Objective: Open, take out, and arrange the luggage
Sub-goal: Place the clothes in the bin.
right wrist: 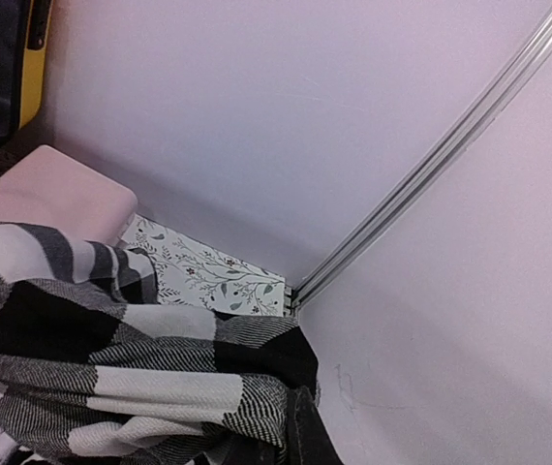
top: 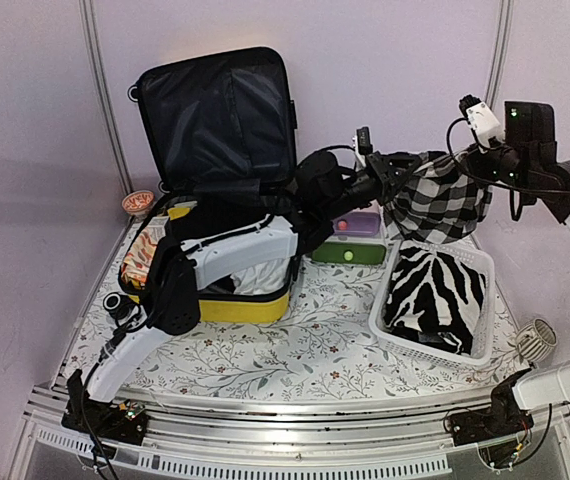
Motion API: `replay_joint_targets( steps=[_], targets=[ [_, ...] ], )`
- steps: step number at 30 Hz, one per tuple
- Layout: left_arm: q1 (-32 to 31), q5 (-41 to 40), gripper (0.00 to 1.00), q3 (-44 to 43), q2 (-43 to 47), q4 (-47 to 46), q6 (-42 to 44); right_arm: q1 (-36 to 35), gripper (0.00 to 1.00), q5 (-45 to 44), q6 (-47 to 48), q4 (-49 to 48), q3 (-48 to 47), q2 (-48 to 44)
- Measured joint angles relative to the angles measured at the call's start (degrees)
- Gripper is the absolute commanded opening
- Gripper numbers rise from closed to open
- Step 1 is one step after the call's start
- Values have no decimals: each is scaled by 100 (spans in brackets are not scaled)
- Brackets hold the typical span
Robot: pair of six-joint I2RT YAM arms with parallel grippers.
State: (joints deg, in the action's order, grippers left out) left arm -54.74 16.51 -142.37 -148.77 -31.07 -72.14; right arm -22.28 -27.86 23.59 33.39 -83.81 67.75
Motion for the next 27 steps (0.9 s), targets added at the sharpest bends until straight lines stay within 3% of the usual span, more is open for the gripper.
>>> replay_joint_targets(
  steps=[8, 18, 23, 27],
  targets=[
    [-52, -400, 3, 94, -208, -688, -262, 306, 1, 146, 365, -254, -11, 284],
    [-651, -236, 0, 358, -380, -1255, -839, 358, 1, 7, 302, 369, 1117, -1397],
    [-636, 136, 0, 1244, -315, -1674, -1113, 459, 2, 647, 68, 1368, 1163, -1563],
    [-573, 452, 0, 2796, 258, -1711, -1211, 522, 2, 1722, -15, 2124, 1316, -1558]
  ],
)
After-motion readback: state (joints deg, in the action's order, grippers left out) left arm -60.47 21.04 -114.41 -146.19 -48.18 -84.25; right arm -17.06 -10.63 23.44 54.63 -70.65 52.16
